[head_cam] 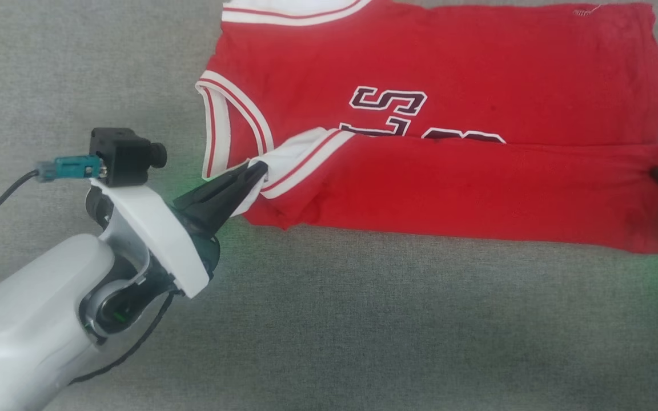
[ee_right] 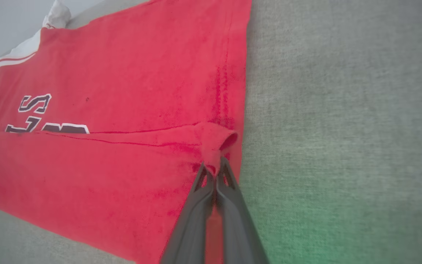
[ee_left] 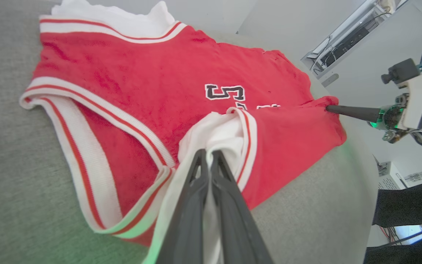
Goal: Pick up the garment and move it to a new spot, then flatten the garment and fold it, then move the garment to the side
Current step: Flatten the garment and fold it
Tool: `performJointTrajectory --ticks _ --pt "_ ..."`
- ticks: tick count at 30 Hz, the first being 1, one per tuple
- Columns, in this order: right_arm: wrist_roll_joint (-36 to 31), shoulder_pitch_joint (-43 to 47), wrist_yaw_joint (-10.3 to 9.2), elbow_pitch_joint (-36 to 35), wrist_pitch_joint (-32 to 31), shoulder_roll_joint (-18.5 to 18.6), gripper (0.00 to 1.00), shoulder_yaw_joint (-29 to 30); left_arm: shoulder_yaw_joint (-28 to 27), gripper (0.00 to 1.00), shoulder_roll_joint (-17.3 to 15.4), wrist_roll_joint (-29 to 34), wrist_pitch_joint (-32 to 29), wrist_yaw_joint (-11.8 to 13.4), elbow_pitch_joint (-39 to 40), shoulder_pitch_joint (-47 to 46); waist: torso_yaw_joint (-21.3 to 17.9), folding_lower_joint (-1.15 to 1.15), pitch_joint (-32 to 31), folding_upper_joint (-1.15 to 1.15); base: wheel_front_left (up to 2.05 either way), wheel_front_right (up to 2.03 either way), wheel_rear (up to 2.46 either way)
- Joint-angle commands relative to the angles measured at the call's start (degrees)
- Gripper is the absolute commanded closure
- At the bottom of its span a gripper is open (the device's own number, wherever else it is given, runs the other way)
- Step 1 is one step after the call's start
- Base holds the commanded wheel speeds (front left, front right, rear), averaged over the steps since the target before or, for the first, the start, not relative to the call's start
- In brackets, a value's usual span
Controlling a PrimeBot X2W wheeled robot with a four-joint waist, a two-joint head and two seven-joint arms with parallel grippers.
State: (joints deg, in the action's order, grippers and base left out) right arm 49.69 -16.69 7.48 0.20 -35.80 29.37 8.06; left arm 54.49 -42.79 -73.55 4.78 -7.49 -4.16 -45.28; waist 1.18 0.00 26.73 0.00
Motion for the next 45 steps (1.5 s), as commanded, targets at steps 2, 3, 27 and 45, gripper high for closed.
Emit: performJointTrajectory --ticks 2,3,27,45 --pt "-0.5 -1.7 0.02 1.8 0.5 -0.4 1.0 -1.6 1.9 1.0 0.9 -0.4 0.0 0.1 -2.7 -2.2 -0.2 0.0 1.2 0.0 0.0 0.0 0.0" --pt "-0.6 -2.0 0.02 2.4 0.5 -0.2 1.0 -2.5 2.6 1.0 1.1 -0.6 0.0 0.1 -3.7 -2.8 -0.2 0.0 1.4 0.0 0.0 0.0 0.0" --pt "0.3 -0.5 0.02 3.9 12.5 3.2 0.0 -4.7 16.8 0.0 -8.6 -4.5 -15.4 0.1 -2.0 -16.3 0.0 0.0 -6.2 0.0 0.0 0.0 0.0" --pt "1.1 -2.3 0.02 2.5 13.6 3.2 0.0 -6.0 18.7 0.39 -1.5 -12.7 -37.1 0.5 -17.4 -17.6 -5.0 0.0 -0.8 0.0 0.0 0.0 0.0"
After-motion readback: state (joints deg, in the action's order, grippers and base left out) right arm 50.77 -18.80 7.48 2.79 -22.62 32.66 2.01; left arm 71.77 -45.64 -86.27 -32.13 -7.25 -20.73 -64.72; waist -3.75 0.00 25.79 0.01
